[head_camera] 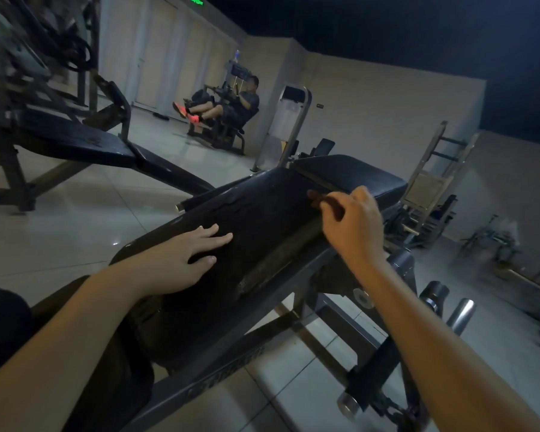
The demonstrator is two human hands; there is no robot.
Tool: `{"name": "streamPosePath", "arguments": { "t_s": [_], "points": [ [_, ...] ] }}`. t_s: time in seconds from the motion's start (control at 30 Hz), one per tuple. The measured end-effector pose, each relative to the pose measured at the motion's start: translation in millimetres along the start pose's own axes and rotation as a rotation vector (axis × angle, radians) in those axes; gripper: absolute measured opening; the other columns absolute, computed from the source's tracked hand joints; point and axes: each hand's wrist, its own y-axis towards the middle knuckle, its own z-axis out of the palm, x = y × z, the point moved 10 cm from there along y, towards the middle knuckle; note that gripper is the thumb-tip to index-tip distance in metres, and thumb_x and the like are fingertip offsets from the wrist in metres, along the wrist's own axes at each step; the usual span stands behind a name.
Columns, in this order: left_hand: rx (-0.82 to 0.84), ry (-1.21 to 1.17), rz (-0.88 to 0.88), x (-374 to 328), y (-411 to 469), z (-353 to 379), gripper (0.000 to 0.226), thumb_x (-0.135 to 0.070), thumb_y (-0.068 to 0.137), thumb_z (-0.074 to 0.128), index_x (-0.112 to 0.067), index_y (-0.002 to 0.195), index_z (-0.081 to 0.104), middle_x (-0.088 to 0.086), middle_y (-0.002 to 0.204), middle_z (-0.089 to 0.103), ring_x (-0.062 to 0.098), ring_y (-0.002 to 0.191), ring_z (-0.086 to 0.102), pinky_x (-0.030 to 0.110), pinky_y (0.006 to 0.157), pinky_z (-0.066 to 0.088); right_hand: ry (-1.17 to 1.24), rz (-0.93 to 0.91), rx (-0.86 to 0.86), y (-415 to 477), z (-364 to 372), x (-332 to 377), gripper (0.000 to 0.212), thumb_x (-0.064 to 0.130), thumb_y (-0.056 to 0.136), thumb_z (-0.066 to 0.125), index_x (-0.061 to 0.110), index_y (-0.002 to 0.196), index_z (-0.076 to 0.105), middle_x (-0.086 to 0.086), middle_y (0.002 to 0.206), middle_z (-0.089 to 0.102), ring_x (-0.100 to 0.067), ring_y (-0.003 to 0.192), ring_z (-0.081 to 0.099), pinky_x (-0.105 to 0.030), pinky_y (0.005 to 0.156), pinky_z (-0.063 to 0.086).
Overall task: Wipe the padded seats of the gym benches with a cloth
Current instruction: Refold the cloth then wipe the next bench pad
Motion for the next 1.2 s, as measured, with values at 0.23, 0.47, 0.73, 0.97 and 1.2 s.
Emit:
{"name": "streamPosePath", "arguments": {
  "t_s": [0.23, 0.47, 0.73, 0.97, 1.2],
  "points": [
    [0.006, 0.007, -0.012, 2.4, 2.5, -1.9, 0.052, -0.029, 0.104, 0.042, -0.052, 0.145, 0.020, -0.019, 0.161, 0.003, 0.003, 0.148, 0.000, 0.035, 0.122, 0.003, 0.021, 0.027, 0.009, -29.1, 13.2, 32.3, 0.019, 0.027, 0.090, 0.066, 0.014, 0.105, 0.069, 0.002, 0.091, 0.044, -0.010, 0.080, 0.040, -0.012, 0.066, 0.022],
    [0.003, 0.025, -0.041, 2.5, 0.0, -9.1, 0.052, -0.031, 0.101, 0.049, -0.055, 0.142, 0.027, -0.021, 0.160, 0.012, 0.004, 0.148, 0.010, 0.037, 0.121, 0.008, 0.265, -0.354, 0.213, -130.7, 23.1, 158.5, 0.025, 0.034, 0.091, 0.058, 0.020, 0.109, 0.066, 0.002, 0.096, 0.047, -0.007, 0.083, 0.040, -0.015, 0.064, 0.034],
    [0.018, 0.027, -0.063, 2.0, -0.4, -11.8, 0.052, -0.031, 0.101, 0.051, -0.054, 0.142, 0.030, -0.024, 0.159, 0.013, 0.006, 0.148, 0.012, 0.036, 0.121, 0.009, 0.058, -0.187, 0.045, -35.1, 7.4, 62.5, 0.013, 0.023, 0.089, 0.068, 0.015, 0.098, 0.070, 0.005, 0.088, 0.040, -0.009, 0.077, 0.040, -0.013, 0.058, 0.025],
    [-0.062, 0.039, -0.072, 0.5, 2.8, -18.7, 0.047, -0.034, 0.099, 0.054, -0.048, 0.141, 0.039, -0.015, 0.159, 0.023, 0.010, 0.147, 0.020, 0.038, 0.120, 0.016, 0.005, 0.069, 0.026, -13.1, 8.4, 34.9, 0.019, 0.030, 0.093, 0.062, 0.018, 0.106, 0.068, 0.004, 0.094, 0.043, -0.012, 0.084, 0.043, -0.014, 0.064, 0.025],
    [-0.148, 0.076, -0.049, -10.0, 9.3, -28.7, 0.051, -0.010, 0.097, 0.053, -0.042, 0.136, 0.050, -0.006, 0.153, 0.038, 0.013, 0.141, 0.032, 0.034, 0.115, 0.026, 0.223, -0.317, 0.194, -112.1, 23.3, 164.7, 0.018, 0.032, 0.087, 0.059, 0.018, 0.092, 0.070, 0.001, 0.088, 0.050, -0.016, 0.077, 0.045, -0.024, 0.055, 0.035]
  ]
}}
